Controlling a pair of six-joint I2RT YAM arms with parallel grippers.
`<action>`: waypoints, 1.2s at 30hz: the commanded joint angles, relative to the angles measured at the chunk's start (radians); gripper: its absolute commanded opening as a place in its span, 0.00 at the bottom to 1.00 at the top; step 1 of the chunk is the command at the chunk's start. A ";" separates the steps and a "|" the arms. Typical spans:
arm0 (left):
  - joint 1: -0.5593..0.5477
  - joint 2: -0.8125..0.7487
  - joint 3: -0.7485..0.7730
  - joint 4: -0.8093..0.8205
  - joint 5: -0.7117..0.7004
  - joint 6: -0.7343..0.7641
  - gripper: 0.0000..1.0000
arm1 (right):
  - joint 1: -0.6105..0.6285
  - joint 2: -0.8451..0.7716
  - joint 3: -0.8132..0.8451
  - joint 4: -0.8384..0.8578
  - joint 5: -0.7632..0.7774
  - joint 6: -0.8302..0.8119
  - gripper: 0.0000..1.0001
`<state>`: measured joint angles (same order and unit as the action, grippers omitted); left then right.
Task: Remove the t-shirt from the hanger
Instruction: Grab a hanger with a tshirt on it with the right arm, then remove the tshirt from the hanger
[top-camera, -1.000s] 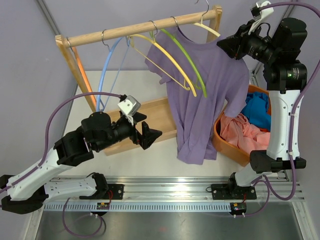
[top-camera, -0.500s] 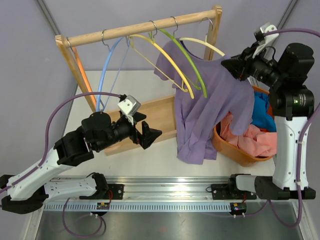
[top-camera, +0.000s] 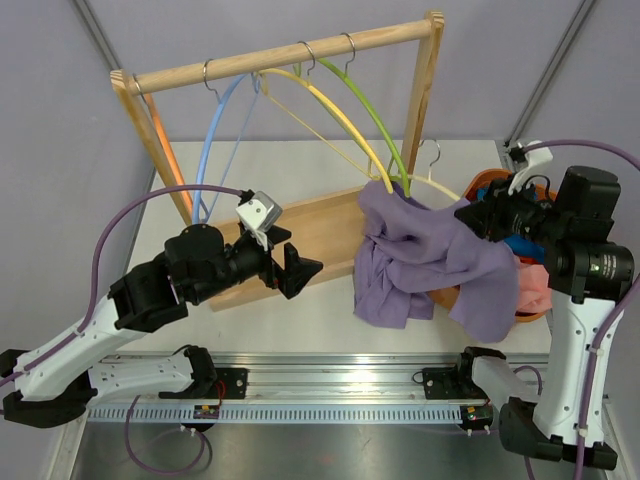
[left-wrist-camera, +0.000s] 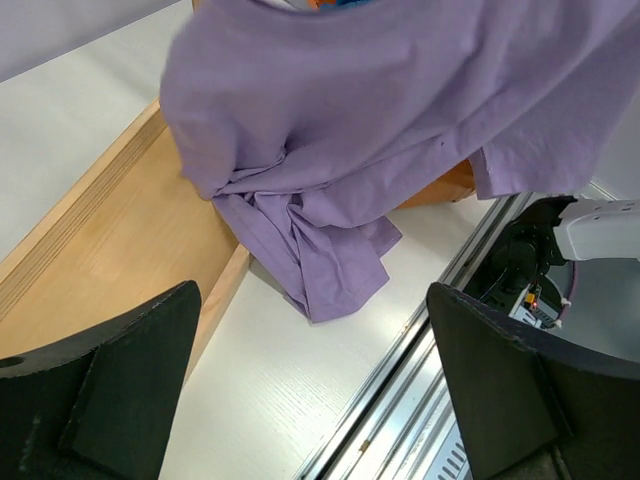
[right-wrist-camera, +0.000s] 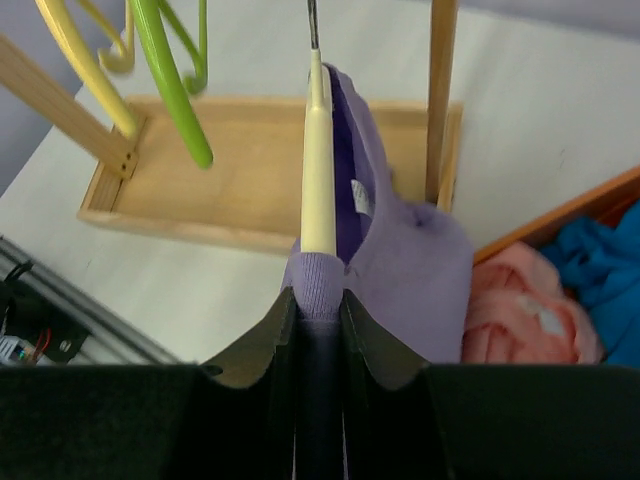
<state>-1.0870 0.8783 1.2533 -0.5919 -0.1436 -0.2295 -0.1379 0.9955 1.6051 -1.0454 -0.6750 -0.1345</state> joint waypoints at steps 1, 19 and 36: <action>0.004 -0.021 -0.011 0.012 -0.022 -0.002 0.99 | -0.002 -0.058 -0.040 -0.163 -0.047 -0.014 0.00; 0.004 -0.067 -0.068 -0.016 -0.014 -0.042 0.99 | 0.000 -0.104 -0.367 -0.363 -0.373 0.078 0.00; 0.006 -0.039 -0.236 0.211 0.105 0.222 0.99 | 0.422 -0.064 -0.306 0.016 -0.193 0.177 0.00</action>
<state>-1.0855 0.8230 1.0576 -0.5320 -0.1131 -0.1505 0.2478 0.9279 1.2377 -1.1397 -0.8661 0.0235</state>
